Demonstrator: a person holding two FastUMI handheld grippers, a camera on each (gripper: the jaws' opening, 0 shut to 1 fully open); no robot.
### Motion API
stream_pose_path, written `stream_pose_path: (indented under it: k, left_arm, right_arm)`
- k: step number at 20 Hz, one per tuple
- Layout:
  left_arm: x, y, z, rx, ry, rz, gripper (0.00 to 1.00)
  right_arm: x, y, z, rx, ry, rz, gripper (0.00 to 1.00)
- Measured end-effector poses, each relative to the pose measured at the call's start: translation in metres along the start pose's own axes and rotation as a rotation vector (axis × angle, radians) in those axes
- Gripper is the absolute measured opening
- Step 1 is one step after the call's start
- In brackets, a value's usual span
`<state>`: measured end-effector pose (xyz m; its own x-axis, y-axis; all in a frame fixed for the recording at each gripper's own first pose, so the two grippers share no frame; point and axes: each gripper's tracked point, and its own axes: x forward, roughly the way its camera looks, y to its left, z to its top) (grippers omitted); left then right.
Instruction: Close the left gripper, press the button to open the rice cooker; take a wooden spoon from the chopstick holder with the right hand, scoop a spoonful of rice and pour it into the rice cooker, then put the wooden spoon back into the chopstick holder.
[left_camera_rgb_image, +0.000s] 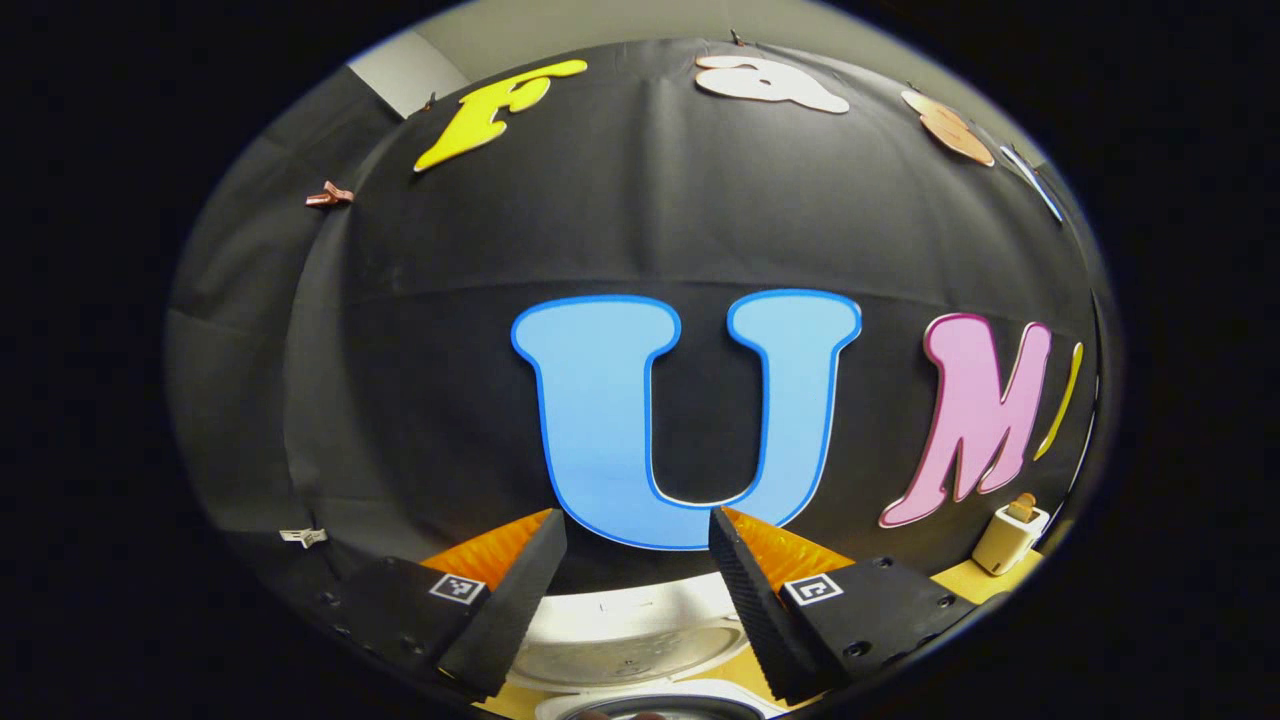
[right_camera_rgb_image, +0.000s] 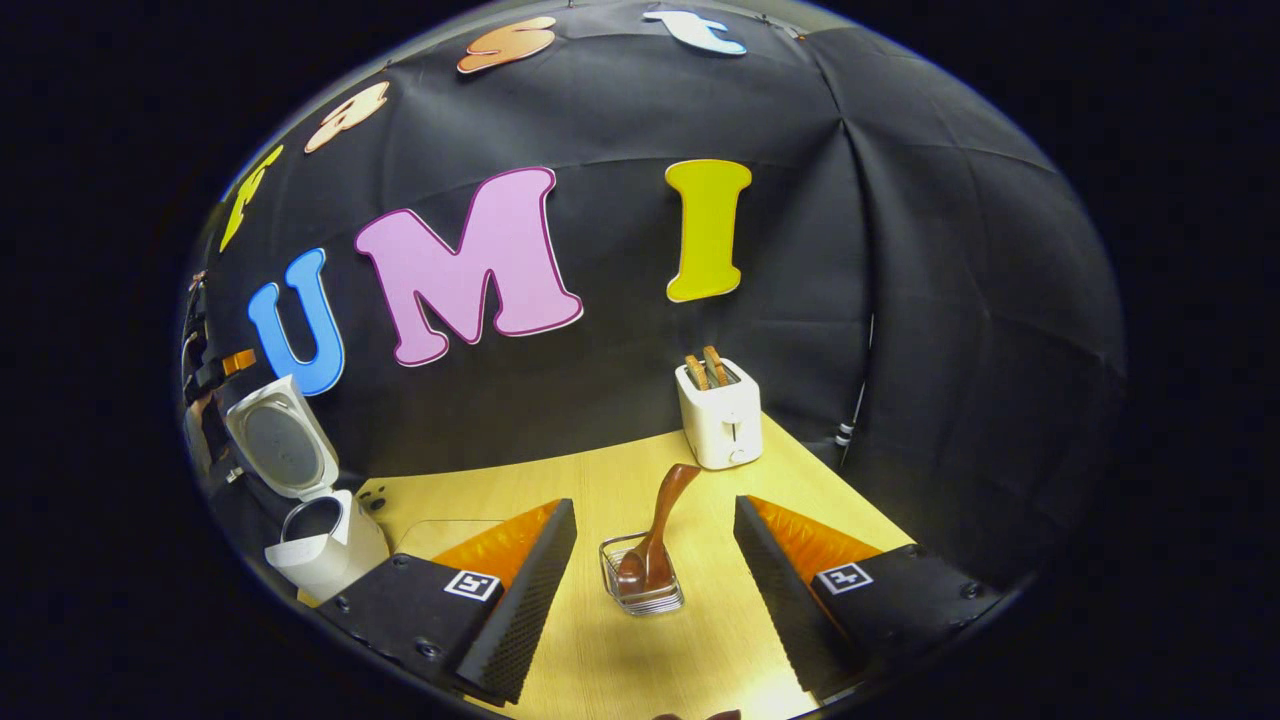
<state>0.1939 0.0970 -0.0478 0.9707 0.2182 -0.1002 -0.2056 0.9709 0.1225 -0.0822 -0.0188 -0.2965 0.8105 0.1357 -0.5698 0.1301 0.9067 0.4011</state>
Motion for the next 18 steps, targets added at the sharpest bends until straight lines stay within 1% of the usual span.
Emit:
stream_pose_path:
  k: [3,6,7,8,9,10,11,14,18]
  left_arm:
    - [0.023,0.003,-0.017,0.014,0.043,0.021,0.93]
    - [0.034,0.008,-0.049,0.045,0.138,0.049,0.93]
    - [0.031,0.01,-0.056,0.037,0.157,0.064,0.93]
    - [0.031,0.01,-0.05,0.009,0.142,0.068,0.96]
    - [0.029,0.008,-0.053,-0.008,0.149,0.071,0.96]
    - [0.019,0.003,-0.054,0.001,0.15,0.072,0.95]
    - [0.01,-0.001,-0.056,0.003,0.151,0.076,0.96]
    - [-0.019,-0.011,-0.06,-0.001,0.147,0.077,0.96]
    - [-0.066,-0.029,-0.079,-0.012,0.185,0.084,0.96]
  right_arm:
    - [-0.008,-0.007,-0.003,0.011,0.006,-0.025,0.98]
    - [-0.011,-0.017,-0.005,0.006,0.016,-0.047,0.98]
    - [-0.011,-0.024,-0.005,0.008,0.021,-0.054,0.98]
    - [-0.009,-0.029,-0.003,0.016,0.022,-0.056,0.98]
    - [-0.007,-0.029,-0.001,0.025,0.021,-0.051,0.98]
    - [-0.005,-0.029,0.001,0.029,0.018,-0.045,0.99]
    - [-0.001,-0.029,0.004,0.028,0.014,-0.037,0.99]
    - [0.016,-0.029,0.013,0.021,0.013,-0.008,0.99]
    - [0.046,-0.023,0.024,0.035,0.024,0.057,0.98]
